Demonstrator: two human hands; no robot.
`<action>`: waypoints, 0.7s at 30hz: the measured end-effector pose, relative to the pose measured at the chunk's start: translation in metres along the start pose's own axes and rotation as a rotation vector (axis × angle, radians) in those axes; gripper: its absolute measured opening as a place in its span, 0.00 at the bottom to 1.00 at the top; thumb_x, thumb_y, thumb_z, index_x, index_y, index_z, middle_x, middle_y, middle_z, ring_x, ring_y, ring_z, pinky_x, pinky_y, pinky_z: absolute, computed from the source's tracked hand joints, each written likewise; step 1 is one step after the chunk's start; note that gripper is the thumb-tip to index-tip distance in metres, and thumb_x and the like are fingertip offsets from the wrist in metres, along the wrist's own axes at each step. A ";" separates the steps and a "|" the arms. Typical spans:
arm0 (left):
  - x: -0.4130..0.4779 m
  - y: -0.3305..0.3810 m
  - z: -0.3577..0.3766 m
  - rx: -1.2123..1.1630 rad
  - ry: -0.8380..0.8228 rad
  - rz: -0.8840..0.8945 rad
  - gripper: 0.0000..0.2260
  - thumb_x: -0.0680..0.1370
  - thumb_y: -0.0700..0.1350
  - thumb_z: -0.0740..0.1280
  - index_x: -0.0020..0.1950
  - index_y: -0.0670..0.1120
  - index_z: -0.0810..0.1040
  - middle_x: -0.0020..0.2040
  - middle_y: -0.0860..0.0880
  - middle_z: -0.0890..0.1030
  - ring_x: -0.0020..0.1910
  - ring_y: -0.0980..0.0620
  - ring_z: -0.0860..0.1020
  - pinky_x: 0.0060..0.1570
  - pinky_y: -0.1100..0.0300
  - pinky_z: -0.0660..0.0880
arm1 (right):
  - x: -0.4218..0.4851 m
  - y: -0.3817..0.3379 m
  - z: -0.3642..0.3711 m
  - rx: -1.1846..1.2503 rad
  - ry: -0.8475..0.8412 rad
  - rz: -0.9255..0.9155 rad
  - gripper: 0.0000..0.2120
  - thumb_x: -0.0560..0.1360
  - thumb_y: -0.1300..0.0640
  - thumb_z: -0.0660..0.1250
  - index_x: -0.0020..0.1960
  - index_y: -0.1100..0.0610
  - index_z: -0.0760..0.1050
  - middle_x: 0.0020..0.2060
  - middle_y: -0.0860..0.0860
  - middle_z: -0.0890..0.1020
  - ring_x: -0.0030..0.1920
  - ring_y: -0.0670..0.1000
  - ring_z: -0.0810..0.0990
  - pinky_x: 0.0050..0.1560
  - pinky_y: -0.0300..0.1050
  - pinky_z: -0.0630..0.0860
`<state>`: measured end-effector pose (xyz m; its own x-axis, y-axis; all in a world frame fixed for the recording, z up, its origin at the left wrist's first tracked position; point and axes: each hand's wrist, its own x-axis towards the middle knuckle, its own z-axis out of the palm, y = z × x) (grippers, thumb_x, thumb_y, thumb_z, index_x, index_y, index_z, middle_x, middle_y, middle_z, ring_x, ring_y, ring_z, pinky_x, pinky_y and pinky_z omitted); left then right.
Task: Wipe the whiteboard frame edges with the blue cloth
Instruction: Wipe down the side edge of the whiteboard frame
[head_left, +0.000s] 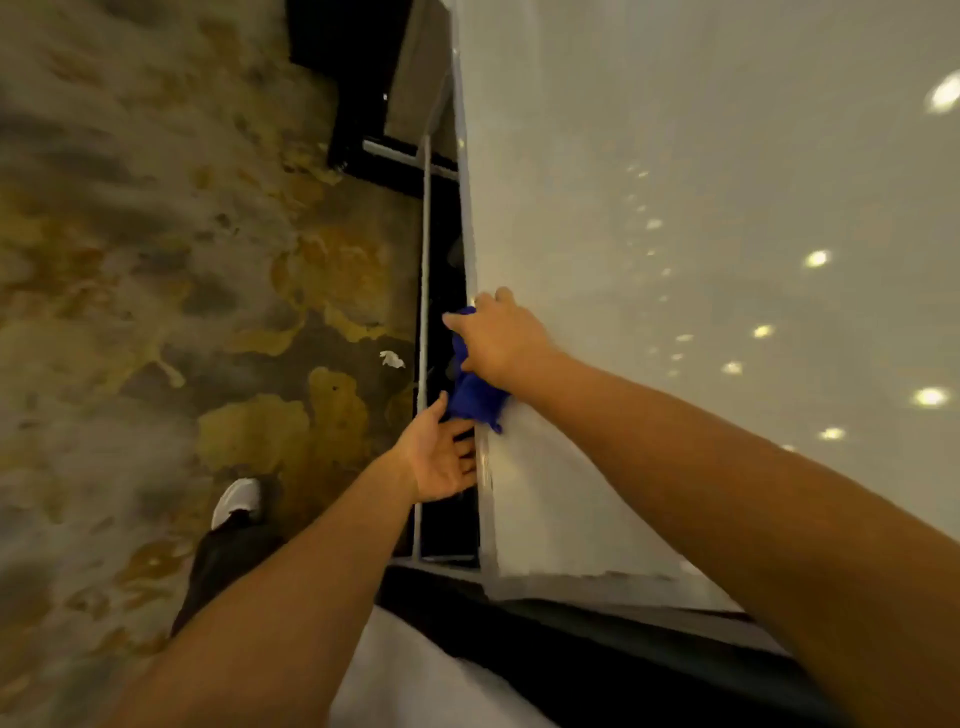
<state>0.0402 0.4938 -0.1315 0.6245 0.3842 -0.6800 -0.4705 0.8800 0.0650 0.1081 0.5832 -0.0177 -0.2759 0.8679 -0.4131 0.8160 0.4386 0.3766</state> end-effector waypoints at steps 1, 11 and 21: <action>-0.001 -0.005 0.000 -0.039 0.018 0.050 0.25 0.79 0.63 0.56 0.58 0.46 0.81 0.50 0.42 0.83 0.49 0.43 0.80 0.49 0.50 0.76 | 0.010 0.002 -0.004 -0.168 -0.006 -0.151 0.18 0.78 0.49 0.65 0.66 0.51 0.75 0.65 0.59 0.71 0.66 0.63 0.66 0.60 0.55 0.71; -0.004 -0.039 0.032 -0.215 0.243 0.382 0.19 0.83 0.49 0.53 0.42 0.41 0.77 0.36 0.41 0.81 0.36 0.45 0.78 0.31 0.56 0.75 | 0.010 0.041 0.004 -0.456 -0.096 -0.416 0.38 0.74 0.26 0.47 0.77 0.46 0.58 0.79 0.56 0.55 0.77 0.65 0.49 0.74 0.66 0.46; 0.012 -0.042 0.032 0.179 0.505 0.526 0.10 0.79 0.39 0.59 0.39 0.40 0.75 0.38 0.41 0.76 0.36 0.46 0.74 0.39 0.56 0.71 | 0.041 0.038 0.005 -0.482 -0.080 -0.430 0.28 0.79 0.35 0.46 0.76 0.44 0.58 0.78 0.57 0.55 0.77 0.64 0.49 0.74 0.61 0.51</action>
<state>0.0874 0.4703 -0.1194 -0.0370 0.6300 -0.7757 -0.4927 0.6638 0.5626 0.1304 0.6336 -0.0248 -0.4727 0.5798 -0.6636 0.3167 0.8145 0.4861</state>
